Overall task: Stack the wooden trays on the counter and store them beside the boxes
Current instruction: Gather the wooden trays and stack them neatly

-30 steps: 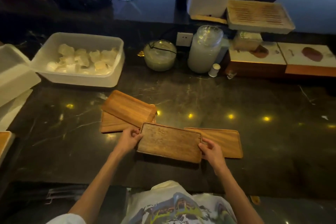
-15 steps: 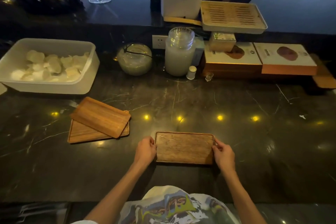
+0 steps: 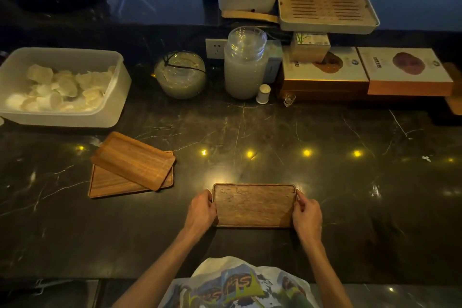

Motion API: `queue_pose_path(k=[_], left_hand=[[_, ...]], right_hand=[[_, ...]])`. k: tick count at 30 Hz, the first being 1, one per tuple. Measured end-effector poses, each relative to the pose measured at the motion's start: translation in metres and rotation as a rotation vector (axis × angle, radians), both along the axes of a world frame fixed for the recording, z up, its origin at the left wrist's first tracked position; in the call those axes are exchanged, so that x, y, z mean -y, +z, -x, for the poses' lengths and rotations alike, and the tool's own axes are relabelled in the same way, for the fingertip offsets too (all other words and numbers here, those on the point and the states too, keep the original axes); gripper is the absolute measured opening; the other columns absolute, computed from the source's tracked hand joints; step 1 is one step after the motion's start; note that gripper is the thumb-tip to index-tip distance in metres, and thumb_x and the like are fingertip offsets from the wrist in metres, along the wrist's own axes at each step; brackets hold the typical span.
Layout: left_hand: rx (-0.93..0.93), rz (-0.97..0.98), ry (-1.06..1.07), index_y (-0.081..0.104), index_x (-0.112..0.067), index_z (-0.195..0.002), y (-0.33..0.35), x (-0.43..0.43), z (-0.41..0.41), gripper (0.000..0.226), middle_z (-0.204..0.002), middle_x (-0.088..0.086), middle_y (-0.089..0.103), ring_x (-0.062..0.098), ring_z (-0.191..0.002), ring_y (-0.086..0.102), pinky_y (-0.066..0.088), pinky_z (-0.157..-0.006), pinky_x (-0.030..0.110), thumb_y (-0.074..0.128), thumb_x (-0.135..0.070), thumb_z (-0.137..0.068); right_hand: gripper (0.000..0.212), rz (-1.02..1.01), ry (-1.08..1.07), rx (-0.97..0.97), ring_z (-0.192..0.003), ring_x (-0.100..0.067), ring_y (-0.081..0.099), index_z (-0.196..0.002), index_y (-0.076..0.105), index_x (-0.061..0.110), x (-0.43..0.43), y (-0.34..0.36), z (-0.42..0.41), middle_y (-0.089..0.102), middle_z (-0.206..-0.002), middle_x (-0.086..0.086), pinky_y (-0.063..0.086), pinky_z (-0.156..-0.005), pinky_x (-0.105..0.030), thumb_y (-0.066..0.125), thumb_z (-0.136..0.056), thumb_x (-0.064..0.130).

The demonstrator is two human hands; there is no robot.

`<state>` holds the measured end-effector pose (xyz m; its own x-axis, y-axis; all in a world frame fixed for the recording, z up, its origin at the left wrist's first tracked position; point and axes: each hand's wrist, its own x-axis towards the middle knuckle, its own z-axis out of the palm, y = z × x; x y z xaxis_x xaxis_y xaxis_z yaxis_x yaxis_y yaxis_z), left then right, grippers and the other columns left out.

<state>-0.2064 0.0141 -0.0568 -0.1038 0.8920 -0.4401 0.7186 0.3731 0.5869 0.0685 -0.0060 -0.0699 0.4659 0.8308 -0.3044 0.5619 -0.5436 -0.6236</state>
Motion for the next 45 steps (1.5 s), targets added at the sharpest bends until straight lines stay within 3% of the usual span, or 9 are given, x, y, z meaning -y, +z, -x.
queue_pose_path(k=[7,11,16,23,29,32,36,41,45], left_hand=[[0.016,0.020,0.007,0.060,-0.015,-0.093,-0.001,-0.001,0.001,0.005,-0.085,0.000,0.064,0.012,-0.077,0.063,0.057,-0.067,0.032,0.061,-0.020,-0.092],[0.016,0.021,0.005,0.059,-0.018,-0.092,-0.002,-0.001,0.003,0.001,-0.084,-0.001,0.065,0.007,-0.073,0.061,0.049,-0.059,0.019,0.060,-0.018,-0.092],[0.045,-0.003,0.033,0.062,-0.016,-0.095,-0.001,-0.001,0.002,0.009,-0.086,-0.001,0.066,0.010,-0.079,0.064,0.056,-0.069,0.029,0.057,-0.024,-0.095],[0.063,0.011,0.063,0.066,-0.013,-0.106,-0.002,0.000,-0.006,0.020,-0.090,-0.003,0.066,0.006,-0.076,0.063,0.047,-0.061,0.016,0.052,-0.023,-0.098],[0.090,0.037,0.080,0.067,-0.014,-0.104,-0.001,0.003,-0.007,0.024,-0.088,-0.006,0.065,-0.003,-0.070,0.058,0.042,-0.055,0.011,0.047,-0.027,-0.099],[0.081,0.040,0.074,0.066,-0.014,-0.106,-0.001,0.006,-0.005,0.024,-0.092,-0.004,0.066,0.000,-0.074,0.059,0.044,-0.058,0.014,0.047,-0.025,-0.099],[0.084,0.035,0.074,0.065,-0.014,-0.108,-0.001,0.006,-0.005,0.023,-0.092,-0.004,0.065,0.001,-0.076,0.059,0.046,-0.061,0.016,0.047,-0.024,-0.099],[0.116,0.004,0.050,0.064,-0.014,-0.111,0.003,0.003,0.000,0.023,-0.103,0.003,0.067,0.016,-0.096,0.064,0.056,-0.085,0.040,0.046,-0.020,-0.099],[0.175,0.000,0.007,0.066,-0.019,-0.114,0.005,0.001,0.004,0.025,-0.103,-0.002,0.069,0.004,-0.088,0.062,0.053,-0.075,0.022,0.046,-0.018,-0.099]], right_hand=[[0.038,0.050,-0.057,-0.108,-0.107,-0.024,0.059,-0.133,0.057,0.021,0.000,0.003,-0.006,0.060,-0.118,-0.009,0.048,-0.093,-0.040,0.056,-0.096,0.017],[0.034,0.123,-0.072,-0.168,-0.093,-0.014,0.060,-0.129,0.060,0.019,-0.005,0.004,-0.016,0.067,-0.112,-0.002,0.055,-0.085,-0.039,0.058,-0.095,0.020],[0.034,0.175,-0.069,-0.179,-0.082,-0.006,0.055,-0.128,0.061,0.021,-0.010,0.002,-0.021,0.064,-0.103,0.004,0.047,-0.071,-0.026,0.059,-0.095,0.021],[0.034,0.182,-0.072,-0.183,-0.108,-0.024,0.061,-0.129,0.061,0.021,-0.008,-0.001,-0.019,0.067,-0.119,-0.006,0.051,-0.094,-0.046,0.057,-0.096,0.026],[0.032,0.182,-0.062,-0.190,-0.099,-0.020,0.059,-0.127,0.063,0.019,-0.003,0.001,-0.018,0.067,-0.102,-0.002,0.049,-0.088,-0.039,0.052,-0.098,0.029],[0.034,0.184,-0.055,-0.199,-0.107,-0.024,0.060,-0.129,0.061,0.020,-0.001,0.002,-0.018,0.067,-0.115,-0.006,0.050,-0.093,-0.044,0.051,-0.098,0.029],[0.035,0.199,-0.059,-0.234,-0.106,-0.022,0.060,-0.131,0.059,0.020,0.000,0.003,-0.018,0.066,-0.113,-0.004,0.051,-0.095,-0.046,0.051,-0.098,0.029],[0.036,0.194,-0.076,-0.219,-0.088,-0.012,0.053,-0.128,0.061,0.019,-0.001,0.002,-0.020,0.059,-0.092,0.006,0.040,-0.075,-0.031,0.051,-0.097,0.033],[0.036,0.209,-0.059,-0.226,-0.089,-0.011,0.054,-0.129,0.061,0.019,-0.002,0.000,-0.020,0.059,-0.090,0.010,0.043,-0.078,-0.031,0.050,-0.098,0.034]])
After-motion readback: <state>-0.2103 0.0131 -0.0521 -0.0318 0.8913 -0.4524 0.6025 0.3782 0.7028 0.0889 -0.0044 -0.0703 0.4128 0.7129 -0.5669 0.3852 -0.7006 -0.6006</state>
